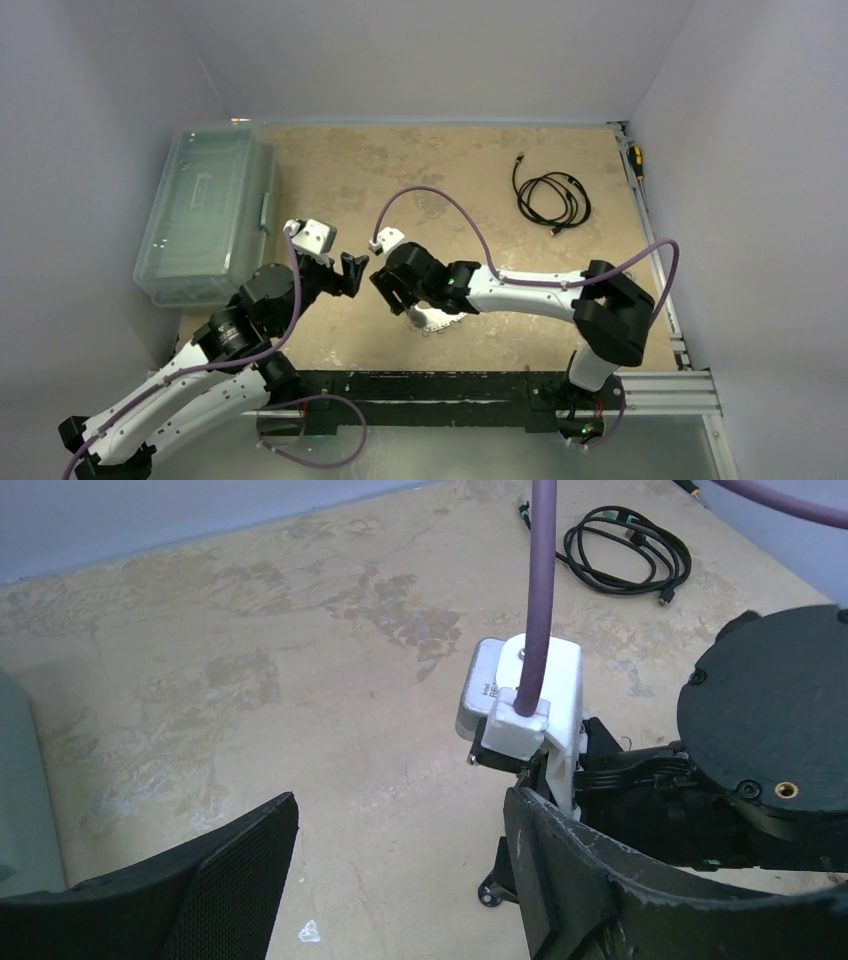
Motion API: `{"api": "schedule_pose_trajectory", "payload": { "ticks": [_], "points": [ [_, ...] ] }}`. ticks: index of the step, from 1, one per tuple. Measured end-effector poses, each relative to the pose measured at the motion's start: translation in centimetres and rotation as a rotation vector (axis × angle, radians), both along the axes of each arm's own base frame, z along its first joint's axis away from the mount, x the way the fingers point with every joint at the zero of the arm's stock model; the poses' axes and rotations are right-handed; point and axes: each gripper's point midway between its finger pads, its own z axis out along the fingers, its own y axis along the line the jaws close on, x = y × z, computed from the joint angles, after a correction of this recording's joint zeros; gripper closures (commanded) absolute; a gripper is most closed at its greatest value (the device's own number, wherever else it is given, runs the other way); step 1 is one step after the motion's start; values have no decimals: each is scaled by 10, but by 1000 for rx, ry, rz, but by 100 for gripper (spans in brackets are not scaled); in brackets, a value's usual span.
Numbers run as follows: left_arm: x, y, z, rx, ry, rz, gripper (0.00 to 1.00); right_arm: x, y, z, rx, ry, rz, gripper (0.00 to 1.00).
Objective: Put the keys on the keyring
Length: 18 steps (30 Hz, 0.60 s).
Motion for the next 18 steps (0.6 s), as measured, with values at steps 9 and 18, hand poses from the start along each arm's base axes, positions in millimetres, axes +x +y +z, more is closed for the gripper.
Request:
{"api": "schedule_pose_trajectory", "payload": {
  "ticks": [9, 18],
  "points": [
    [0, 3, 3, -9, -8, 9, 26, -5, 31, 3, -12, 35, 130, 37],
    [0, 4, 4, -12, -11, 8, 26, -20, 16, -24, -164, 30, 358, 31]
  ]
}}
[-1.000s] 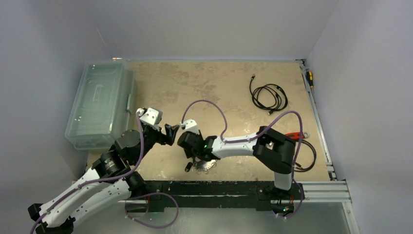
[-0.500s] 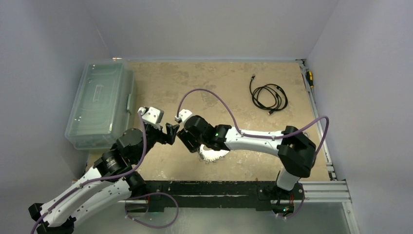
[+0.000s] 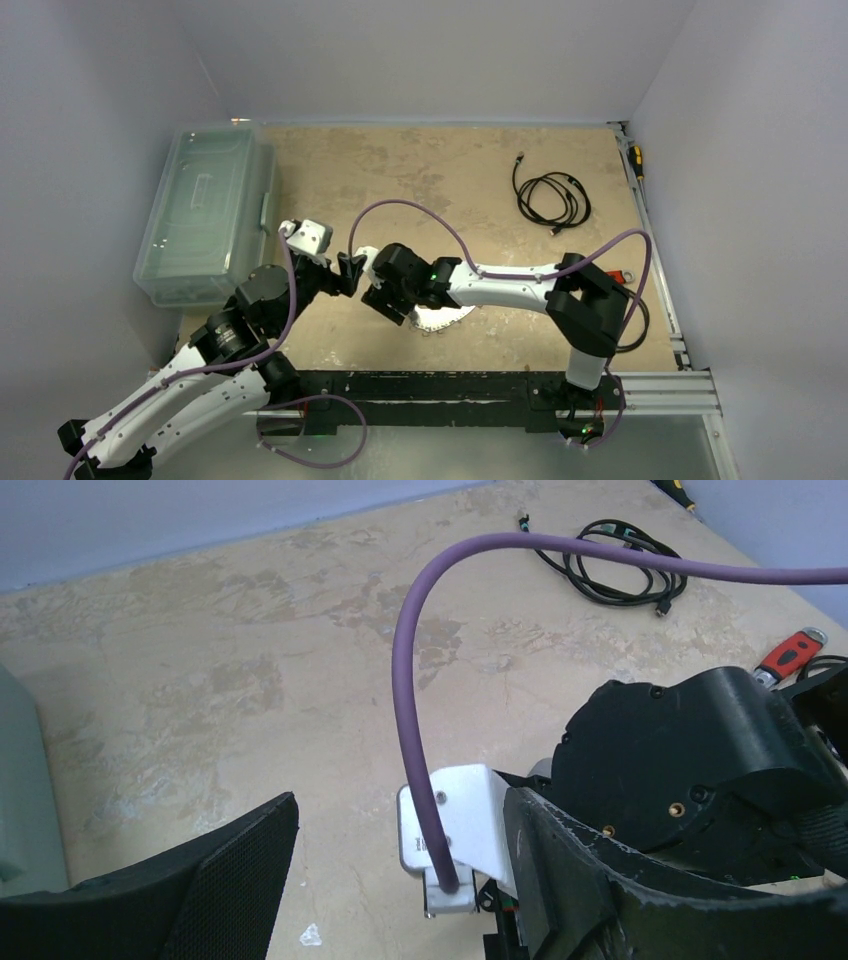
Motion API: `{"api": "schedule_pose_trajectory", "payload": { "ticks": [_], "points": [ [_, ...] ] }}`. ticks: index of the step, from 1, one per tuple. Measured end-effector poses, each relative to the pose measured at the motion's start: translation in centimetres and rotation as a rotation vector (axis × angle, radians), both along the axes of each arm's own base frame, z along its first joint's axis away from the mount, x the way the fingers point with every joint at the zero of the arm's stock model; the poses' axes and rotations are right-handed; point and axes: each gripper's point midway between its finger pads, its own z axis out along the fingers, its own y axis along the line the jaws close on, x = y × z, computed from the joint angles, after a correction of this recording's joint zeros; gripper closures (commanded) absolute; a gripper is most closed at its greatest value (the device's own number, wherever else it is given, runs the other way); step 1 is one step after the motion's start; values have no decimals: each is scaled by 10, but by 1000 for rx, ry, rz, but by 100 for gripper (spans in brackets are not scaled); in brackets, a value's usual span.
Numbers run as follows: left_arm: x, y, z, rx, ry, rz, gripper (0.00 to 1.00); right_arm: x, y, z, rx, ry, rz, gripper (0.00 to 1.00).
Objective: Put the keys on the keyring
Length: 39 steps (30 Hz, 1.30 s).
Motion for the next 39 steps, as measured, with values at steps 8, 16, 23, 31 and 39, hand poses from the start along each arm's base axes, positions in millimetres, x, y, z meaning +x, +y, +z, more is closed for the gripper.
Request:
{"api": "schedule_pose_trajectory", "payload": {
  "ticks": [8, 16, 23, 31, 39],
  "points": [
    [-2, 3, 5, -18, -16, 2, 26, 3, 0, -38, -116, 47, 130, 40],
    [-2, 3, 5, -12, -19, 1, 26, 18, -4, -40, -115, 58, 132, 62],
    [-2, 4, 5, -12, -19, 3, 26, 27, -9, -39, -116, 66, 106, 44],
    [-1, 4, 5, -12, -19, 6, 26, 29, -14, -39, -121, 81, 103, 44],
    [-1, 5, 5, -11, -19, 11, 26, 33, -7, -43, -124, 105, 107, 82]
  ]
}}
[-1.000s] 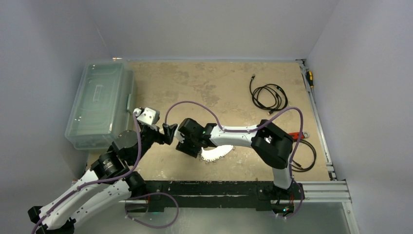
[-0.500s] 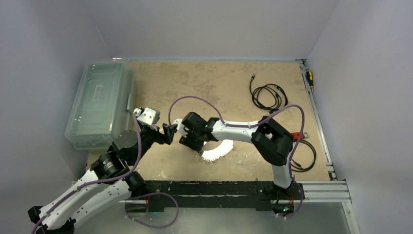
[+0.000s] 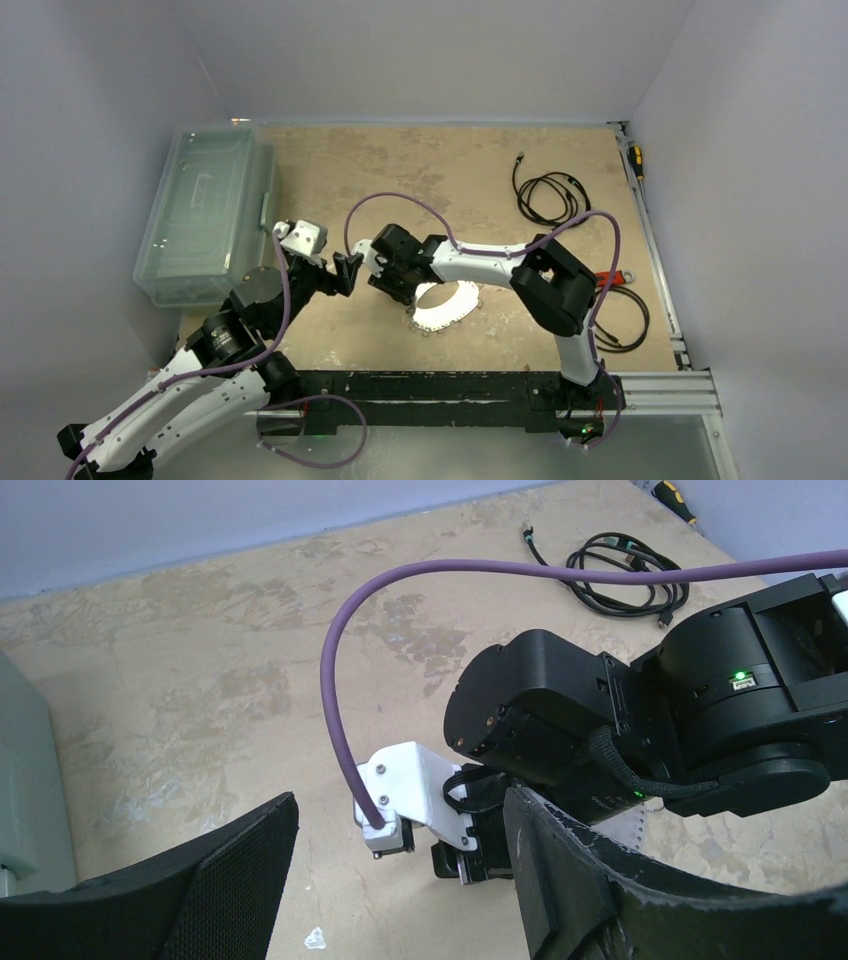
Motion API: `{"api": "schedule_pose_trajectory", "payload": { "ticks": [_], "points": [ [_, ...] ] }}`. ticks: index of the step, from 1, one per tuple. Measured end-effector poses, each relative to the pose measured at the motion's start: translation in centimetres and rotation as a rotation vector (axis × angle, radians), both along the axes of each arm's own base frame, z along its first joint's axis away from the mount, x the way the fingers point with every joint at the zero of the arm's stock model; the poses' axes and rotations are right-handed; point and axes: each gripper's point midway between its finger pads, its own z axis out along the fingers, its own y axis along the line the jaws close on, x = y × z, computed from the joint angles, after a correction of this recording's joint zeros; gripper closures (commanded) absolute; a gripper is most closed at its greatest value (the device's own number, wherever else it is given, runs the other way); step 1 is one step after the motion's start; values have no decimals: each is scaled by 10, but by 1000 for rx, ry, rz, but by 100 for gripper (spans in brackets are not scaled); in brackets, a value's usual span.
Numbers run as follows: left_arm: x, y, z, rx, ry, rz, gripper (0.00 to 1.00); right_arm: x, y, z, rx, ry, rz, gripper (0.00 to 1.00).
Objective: Put the keys on the keyring
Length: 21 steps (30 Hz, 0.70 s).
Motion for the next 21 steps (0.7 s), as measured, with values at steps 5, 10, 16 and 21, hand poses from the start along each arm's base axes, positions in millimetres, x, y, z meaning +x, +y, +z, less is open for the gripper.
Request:
{"api": "schedule_pose_trajectory", "payload": {
  "ticks": [5, 10, 16, 21],
  "points": [
    [0, 1, 0, 0, 0, 3, 26, 2, 3, -1, 15, 9, -4, 100],
    [1, 1, 0, 0, 0, 5, 26, 1, 9, -1, 34, 5, -9, 100],
    [1, 1, 0, 0, 0, 6, 26, 0, 10, 5, 96, -37, -27, 95],
    [1, 3, 0, -1, -1, 11, 26, -9, -5, 6, 68, -33, -55, 50]
  ]
}}
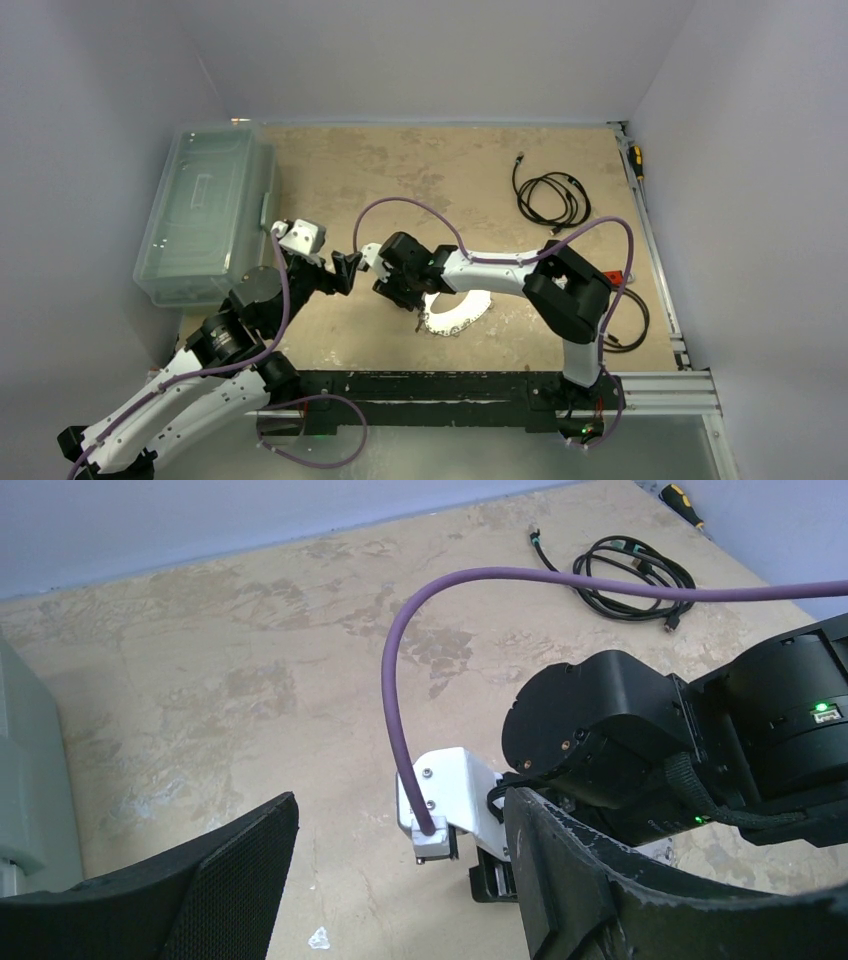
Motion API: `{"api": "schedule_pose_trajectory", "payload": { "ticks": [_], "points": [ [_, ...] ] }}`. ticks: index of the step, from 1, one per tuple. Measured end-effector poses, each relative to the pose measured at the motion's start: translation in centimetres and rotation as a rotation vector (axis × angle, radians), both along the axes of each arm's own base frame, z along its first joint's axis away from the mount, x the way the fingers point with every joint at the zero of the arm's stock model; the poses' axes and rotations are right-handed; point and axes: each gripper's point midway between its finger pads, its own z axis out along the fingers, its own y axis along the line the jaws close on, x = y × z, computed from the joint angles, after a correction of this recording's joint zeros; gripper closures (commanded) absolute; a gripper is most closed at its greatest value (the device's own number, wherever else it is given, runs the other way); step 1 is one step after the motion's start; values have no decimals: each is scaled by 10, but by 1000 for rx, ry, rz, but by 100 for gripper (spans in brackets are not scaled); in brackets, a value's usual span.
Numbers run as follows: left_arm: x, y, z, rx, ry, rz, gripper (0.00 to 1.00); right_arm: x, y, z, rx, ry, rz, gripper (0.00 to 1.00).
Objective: Put the keys on the keyring
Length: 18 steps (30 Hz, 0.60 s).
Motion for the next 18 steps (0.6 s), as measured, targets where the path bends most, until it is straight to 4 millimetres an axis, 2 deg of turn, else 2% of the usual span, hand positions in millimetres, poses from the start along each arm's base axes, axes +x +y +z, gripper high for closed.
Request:
{"api": "schedule_pose_trajectory", "payload": {
  "ticks": [6, 11, 14, 18],
  "points": [
    [0, 1, 1, -2, -2, 3, 26, 1, -12, -2, -71, 4, -25, 39],
    [0, 2, 2, -6, -6, 6, 26, 0, -19, -1, -96, 9, -59, 37],
    [0, 2, 2, -6, -6, 6, 26, -3, -26, 0, -116, 20, -82, 38],
    [0, 2, 2, -8, -7, 6, 26, -7, -33, 3, -123, 36, -109, 45]
  ]
}}
